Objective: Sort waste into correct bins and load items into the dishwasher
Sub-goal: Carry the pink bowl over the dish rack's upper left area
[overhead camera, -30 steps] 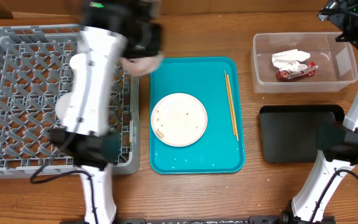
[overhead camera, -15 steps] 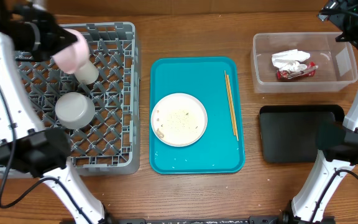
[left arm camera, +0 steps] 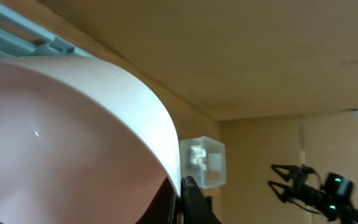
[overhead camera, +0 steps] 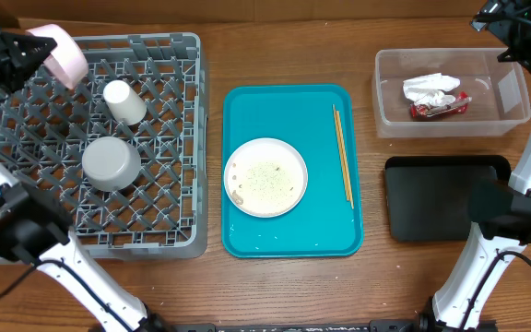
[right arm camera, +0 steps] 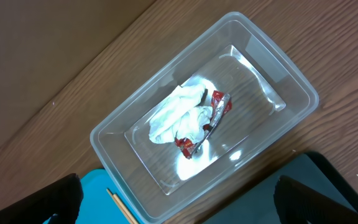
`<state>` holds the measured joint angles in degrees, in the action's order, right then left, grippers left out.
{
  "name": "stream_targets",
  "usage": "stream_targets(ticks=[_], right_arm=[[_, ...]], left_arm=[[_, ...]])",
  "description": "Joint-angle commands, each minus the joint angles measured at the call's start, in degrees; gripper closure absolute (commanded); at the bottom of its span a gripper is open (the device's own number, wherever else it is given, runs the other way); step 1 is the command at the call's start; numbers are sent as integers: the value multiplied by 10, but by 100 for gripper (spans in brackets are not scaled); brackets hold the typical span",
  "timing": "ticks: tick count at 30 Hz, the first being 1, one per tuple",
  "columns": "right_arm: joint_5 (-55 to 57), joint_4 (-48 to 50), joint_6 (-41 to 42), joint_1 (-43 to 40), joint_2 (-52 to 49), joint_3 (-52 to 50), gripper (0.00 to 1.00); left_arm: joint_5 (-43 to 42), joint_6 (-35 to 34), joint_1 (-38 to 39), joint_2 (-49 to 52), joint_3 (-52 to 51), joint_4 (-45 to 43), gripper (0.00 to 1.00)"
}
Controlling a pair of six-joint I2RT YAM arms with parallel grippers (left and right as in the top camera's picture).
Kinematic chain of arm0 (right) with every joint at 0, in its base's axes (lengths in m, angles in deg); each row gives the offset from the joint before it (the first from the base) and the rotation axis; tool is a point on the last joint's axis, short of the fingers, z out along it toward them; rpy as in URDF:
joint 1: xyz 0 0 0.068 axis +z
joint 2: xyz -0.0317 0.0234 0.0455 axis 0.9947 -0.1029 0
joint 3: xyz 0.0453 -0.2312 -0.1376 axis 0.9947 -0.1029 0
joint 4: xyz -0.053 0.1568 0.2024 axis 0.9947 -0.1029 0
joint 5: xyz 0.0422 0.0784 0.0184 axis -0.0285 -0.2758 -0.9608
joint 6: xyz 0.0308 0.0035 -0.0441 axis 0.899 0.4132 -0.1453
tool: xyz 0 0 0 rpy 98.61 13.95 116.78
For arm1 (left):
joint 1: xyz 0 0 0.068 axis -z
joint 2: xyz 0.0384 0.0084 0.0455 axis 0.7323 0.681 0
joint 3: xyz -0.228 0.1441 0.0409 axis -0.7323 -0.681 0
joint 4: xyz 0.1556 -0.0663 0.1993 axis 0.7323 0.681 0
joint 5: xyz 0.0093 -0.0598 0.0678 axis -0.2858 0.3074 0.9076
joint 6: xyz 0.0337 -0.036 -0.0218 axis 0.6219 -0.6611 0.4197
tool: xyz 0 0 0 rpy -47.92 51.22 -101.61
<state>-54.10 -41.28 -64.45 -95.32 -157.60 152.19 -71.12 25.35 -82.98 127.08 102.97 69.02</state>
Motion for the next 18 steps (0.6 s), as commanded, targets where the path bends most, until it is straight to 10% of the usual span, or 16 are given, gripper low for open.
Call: stream_targets(ticks=[1, 18], right_arm=[[-1, 2, 1, 0, 7, 4, 0], [-1, 2, 1, 0, 7, 4, 0]], left_arm=[[-104, 23, -11, 45, 8, -27, 96], [-96, -11, -19, 146, 8, -29, 96]])
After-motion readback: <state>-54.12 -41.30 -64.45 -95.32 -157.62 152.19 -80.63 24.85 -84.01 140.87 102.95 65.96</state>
